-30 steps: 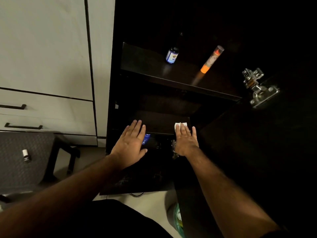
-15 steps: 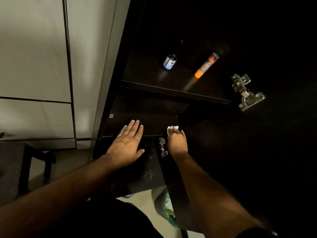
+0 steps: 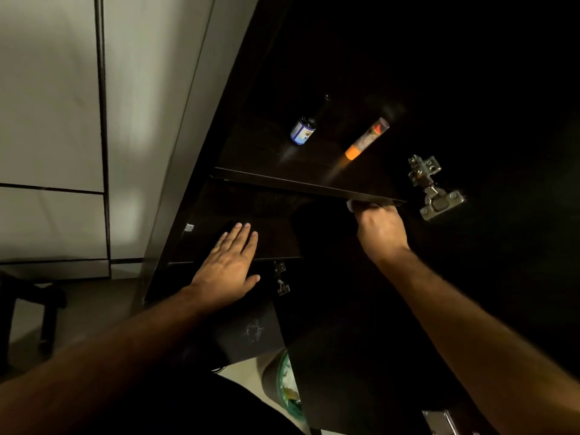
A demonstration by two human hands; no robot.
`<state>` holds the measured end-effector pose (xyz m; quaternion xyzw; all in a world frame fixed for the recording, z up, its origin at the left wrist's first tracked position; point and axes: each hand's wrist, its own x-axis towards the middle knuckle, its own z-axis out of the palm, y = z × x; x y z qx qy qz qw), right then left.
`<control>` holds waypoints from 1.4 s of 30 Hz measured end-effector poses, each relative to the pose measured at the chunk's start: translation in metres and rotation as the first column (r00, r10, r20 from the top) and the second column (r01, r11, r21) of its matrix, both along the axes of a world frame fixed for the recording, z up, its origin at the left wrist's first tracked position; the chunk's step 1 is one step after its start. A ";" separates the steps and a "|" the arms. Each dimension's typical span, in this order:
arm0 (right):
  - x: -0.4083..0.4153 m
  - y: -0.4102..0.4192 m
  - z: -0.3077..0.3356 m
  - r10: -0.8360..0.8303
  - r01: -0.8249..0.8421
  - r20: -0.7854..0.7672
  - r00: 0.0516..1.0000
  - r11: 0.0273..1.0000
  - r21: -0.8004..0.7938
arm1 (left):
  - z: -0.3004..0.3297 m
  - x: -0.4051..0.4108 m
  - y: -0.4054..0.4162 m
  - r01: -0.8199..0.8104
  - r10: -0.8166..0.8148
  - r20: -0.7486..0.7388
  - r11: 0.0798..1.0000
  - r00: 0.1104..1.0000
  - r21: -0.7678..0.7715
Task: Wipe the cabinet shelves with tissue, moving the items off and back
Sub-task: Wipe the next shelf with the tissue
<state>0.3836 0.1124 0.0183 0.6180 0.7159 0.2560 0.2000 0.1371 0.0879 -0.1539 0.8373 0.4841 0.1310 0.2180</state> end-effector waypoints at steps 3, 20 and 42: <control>-0.009 -0.013 0.006 -0.087 0.117 0.232 0.969 0.987 -0.115 | -0.001 0.003 0.000 0.016 -0.016 -0.001 1.000 1.000 0.001; -0.022 -0.032 -0.113 -0.278 0.360 0.282 0.918 0.883 -0.301 | -0.003 -0.016 0.000 0.000 0.005 -0.118 0.999 0.993 0.036; -0.036 -0.029 -0.030 -0.565 0.562 0.097 0.819 0.825 0.062 | 0.002 -0.006 -0.016 0.088 -0.081 -0.104 0.994 0.991 0.060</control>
